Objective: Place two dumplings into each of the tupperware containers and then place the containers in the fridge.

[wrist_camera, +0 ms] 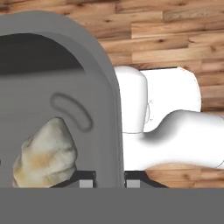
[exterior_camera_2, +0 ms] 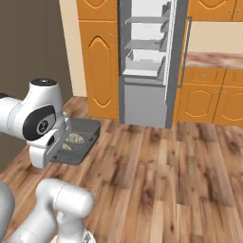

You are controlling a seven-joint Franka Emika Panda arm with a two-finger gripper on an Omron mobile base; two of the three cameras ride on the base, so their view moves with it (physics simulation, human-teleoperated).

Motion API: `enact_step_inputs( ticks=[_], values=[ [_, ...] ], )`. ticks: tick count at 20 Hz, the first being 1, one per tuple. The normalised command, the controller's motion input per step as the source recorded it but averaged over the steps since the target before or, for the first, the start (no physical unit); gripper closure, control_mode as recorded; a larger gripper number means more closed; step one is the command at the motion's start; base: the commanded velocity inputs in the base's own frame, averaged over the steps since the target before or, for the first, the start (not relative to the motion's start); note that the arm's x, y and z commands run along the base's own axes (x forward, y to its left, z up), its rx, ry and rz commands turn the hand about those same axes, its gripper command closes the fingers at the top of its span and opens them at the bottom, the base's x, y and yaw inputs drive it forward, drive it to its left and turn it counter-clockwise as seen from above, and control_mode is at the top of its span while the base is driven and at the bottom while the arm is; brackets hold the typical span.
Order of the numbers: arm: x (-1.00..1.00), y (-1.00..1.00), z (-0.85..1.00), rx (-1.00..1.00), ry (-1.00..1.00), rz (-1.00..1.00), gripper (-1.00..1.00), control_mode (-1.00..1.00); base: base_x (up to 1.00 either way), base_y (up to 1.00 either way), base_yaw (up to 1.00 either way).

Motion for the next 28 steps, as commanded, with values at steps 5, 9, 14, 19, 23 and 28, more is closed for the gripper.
enact_step_inputs(
  ticks=[5, 9, 14, 19, 23, 28],
  values=[
    [0.00, 0.00, 0.00, 0.00, 0.00, 0.00, 1.00, 1.00, 1.00, 0.45, 0.00],
    [0.00, 0.00, 0.00, 0.00, 0.00, 0.00, 1.00, 1.00, 0.97, 0.05, 0.00],
    [0.00, 0.00, 0.00, 0.00, 0.00, 0.00, 1.00, 1.00, 1.00, -0.02, 0.00],
    [0.00, 0.00, 0.00, 0.00, 0.00, 0.00, 1.00, 1.00, 1.00, -0.12, 0.00],
    [0.00, 0.00, 0.00, 0.00, 0.00, 0.00, 1.00, 1.00, 0.98, -0.33, 0.00],
    [0.00, 0.00, 0.00, 0.00, 0.00, 0.00, 1.00, 1.00, 0.84, -0.55, 0.00]
  ],
)
